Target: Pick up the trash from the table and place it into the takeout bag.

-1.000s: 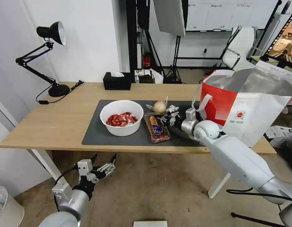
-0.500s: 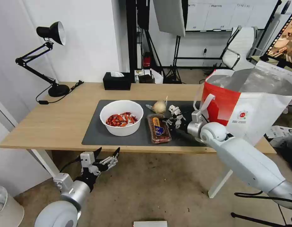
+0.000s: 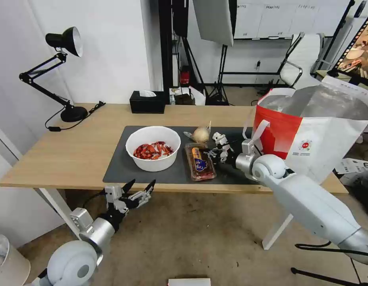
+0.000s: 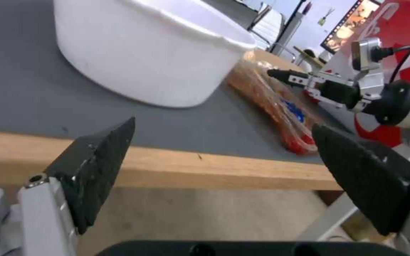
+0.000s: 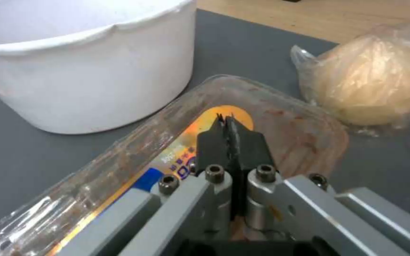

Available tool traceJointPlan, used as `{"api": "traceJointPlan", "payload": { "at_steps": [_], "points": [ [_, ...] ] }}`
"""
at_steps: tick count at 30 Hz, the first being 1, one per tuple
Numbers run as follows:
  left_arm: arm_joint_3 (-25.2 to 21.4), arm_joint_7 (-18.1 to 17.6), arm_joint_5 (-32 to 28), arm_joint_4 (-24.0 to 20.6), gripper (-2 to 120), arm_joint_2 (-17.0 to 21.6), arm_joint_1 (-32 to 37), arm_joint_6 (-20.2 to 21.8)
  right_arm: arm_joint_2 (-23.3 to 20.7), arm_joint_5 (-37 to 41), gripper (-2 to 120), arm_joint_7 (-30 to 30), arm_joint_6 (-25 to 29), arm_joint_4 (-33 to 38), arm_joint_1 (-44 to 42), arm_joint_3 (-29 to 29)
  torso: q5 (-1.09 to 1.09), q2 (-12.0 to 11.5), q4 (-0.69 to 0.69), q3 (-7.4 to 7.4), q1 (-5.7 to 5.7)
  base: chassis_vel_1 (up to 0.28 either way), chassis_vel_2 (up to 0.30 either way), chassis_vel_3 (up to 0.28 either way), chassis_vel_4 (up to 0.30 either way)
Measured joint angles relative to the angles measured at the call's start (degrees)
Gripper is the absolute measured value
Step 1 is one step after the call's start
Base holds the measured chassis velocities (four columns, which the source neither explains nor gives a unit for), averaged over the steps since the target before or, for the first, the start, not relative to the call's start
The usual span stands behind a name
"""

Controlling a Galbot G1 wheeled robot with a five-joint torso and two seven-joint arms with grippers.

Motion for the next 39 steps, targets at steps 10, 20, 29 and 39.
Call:
{"api": "traceJointPlan", "payload": {
  "at_steps": [10,20,29,39],
  "points": [
    [2.6,-0.4,-9.0,1.3,100,-2.5,-6.9,3.7,1.1,-0.3,0,-0.4,0.0,-1.5,1.2,-2.0,0.01,0.0,0.01,0.00,0.00,0.000,0.000,0.000,0.000],
    [6.4,-1.7,-17.5,2.6,100,-4.5,-16.5,12.7,0.9,-1.5,0,-0.7,-0.1,-1.9,1.3,-2.3,0.02,0.0,0.00,0.00,0.00,0.000,0.000,0.000,0.000],
    [10.4,-1.9,-20.9,6.6,100,-6.4,-22.5,15.6,-0.1,-1.5,0,-0.6,-0.2,-0.9,0.9,-2.4,0.01,0.0,-0.01,0.00,0.00,0.000,0.000,0.000,0.000],
    [13.3,-8.8,-20.8,9.3,100,-10.0,-27.2,18.3,-0.2,-1.2,0,-0.4,-0.2,-0.6,0.8,-2.2,0.01,0.0,0.00,0.00,0.00,0.000,0.000,0.000,0.000]
  ]
}}
